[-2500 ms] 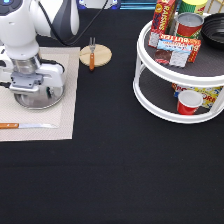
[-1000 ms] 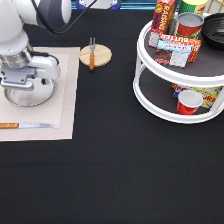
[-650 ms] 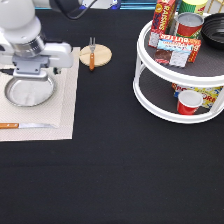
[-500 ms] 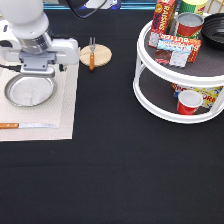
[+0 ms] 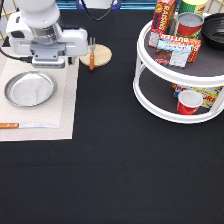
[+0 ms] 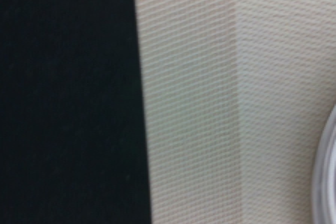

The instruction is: Arrange plate and fork

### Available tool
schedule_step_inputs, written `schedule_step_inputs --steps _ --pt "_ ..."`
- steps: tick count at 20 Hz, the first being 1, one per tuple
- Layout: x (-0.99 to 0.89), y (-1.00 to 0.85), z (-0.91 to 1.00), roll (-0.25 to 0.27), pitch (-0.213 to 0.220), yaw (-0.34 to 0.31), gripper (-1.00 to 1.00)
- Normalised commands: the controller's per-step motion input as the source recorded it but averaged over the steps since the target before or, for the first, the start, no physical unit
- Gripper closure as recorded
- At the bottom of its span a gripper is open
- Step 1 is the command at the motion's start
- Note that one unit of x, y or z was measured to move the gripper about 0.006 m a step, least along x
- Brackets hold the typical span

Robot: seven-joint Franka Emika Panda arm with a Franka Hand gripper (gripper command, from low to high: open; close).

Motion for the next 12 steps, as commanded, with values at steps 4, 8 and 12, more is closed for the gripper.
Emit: schedule_step_inputs --steps 4,8,12 --pt "-0.86 0.64 0.27 -0.031 -0.192 0.000 -1.00" --pt "-0.85 0.66 0.20 -0.038 -0.177 0.000 -1.00" --pt "-0.94 0.47 -0.20 -0.031 -0.160 0.000 -1.00"
